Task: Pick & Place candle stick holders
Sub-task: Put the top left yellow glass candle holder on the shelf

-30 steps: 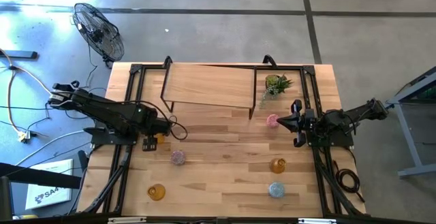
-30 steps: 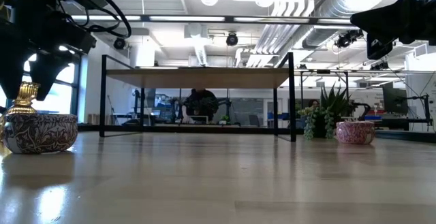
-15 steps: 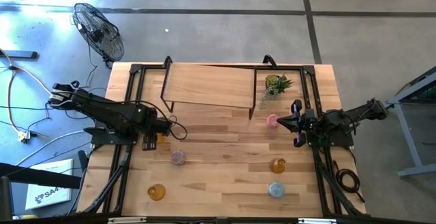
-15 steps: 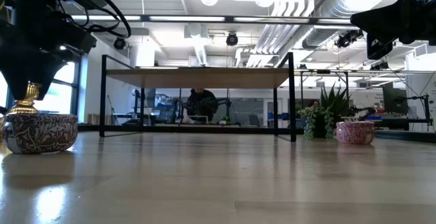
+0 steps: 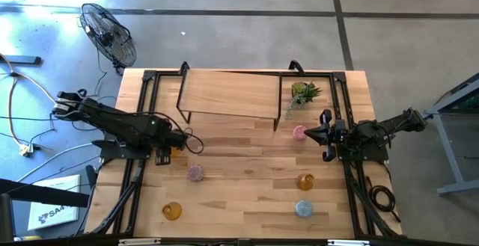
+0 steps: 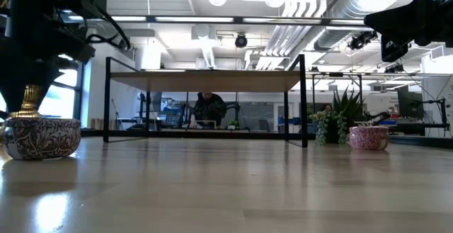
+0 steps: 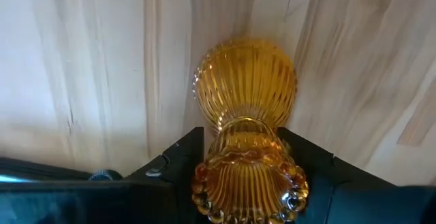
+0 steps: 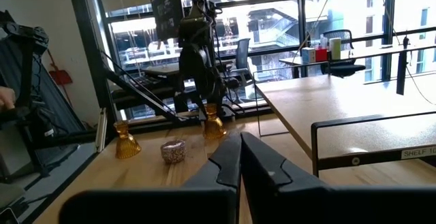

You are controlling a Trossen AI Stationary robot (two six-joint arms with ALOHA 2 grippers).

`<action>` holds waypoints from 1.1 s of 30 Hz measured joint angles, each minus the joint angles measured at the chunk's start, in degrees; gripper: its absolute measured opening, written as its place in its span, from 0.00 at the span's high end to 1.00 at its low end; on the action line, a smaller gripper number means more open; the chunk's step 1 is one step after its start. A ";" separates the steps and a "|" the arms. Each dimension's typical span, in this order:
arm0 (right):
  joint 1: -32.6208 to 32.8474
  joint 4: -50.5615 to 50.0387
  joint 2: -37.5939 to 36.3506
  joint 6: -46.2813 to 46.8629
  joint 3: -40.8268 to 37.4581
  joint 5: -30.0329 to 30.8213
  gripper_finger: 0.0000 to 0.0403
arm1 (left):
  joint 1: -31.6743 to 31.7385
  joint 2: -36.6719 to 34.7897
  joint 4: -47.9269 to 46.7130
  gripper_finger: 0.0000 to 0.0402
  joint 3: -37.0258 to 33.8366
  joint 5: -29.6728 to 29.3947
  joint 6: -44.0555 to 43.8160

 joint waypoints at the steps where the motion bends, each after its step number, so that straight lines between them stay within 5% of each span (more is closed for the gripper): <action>1: 0.01 0.01 0.02 0.00 -0.01 0.01 0.99 | 0.02 0.02 -0.25 0.61 -0.02 0.08 0.00; 16: 0.01 -0.25 0.35 0.00 0.01 0.00 0.99 | 0.02 -0.07 -1.29 0.61 4.14 -0.15 0.17; 27: 0.00 -0.24 0.36 0.00 -0.01 0.00 0.99 | 0.00 0.11 -10.52 0.61 21.93 4.71 -1.29; 33: 0.02 -0.26 0.37 0.00 0.00 0.01 1.00 | 0.00 3.11 -14.44 0.61 36.34 -0.73 2.57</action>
